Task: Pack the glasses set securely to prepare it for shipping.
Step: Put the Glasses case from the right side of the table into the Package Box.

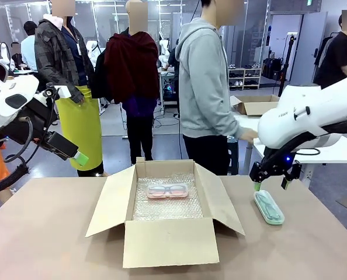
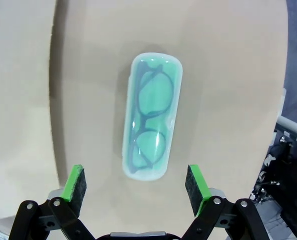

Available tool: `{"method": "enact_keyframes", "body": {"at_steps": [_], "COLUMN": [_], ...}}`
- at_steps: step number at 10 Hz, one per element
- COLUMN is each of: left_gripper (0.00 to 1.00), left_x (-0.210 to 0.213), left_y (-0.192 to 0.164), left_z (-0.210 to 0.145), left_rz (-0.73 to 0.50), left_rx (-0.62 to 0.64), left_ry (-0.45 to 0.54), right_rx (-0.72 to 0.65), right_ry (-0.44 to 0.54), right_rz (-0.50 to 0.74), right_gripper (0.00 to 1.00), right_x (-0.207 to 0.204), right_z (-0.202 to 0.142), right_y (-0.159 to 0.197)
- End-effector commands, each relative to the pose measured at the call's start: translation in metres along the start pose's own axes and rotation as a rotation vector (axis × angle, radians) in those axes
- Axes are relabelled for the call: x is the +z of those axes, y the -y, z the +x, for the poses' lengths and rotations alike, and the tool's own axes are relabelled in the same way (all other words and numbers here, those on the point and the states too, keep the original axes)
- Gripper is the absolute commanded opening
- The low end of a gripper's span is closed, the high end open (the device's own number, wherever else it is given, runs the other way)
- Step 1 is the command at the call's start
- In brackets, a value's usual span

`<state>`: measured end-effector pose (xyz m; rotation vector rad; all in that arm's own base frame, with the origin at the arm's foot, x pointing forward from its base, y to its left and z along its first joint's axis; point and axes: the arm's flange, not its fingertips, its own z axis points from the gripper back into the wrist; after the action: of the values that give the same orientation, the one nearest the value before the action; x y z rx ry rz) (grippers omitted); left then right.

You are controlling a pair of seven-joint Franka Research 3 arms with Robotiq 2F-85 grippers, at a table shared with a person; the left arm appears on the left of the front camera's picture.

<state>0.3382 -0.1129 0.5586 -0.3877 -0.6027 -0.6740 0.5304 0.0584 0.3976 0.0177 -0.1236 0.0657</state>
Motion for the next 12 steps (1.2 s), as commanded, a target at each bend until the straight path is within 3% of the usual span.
{"method": "enact_keyframes", "body": {"at_steps": [1,8,12], "left_gripper": [1.00,1.00,1.00], "left_x": [0.001,0.001,0.001], "left_y": [-0.002,-0.002,-0.002], "left_z": [-0.001,-0.001,-0.001], "left_rz": [-0.016,-0.016,-0.016], "left_rx": [-0.012,-0.012,-0.012], "left_ry": [0.013,0.013,0.013], "right_rx": [-0.048,-0.107,-0.106], "right_ry": [0.001,-0.050,-0.076], "right_rz": [-0.023,-0.038,-0.045], "right_gripper": [1.00,1.00,1.00], "right_x": [-0.010,-0.074,-0.091], "right_z": [0.014,0.027,0.029], "right_y": [0.000,0.022,0.016]}}
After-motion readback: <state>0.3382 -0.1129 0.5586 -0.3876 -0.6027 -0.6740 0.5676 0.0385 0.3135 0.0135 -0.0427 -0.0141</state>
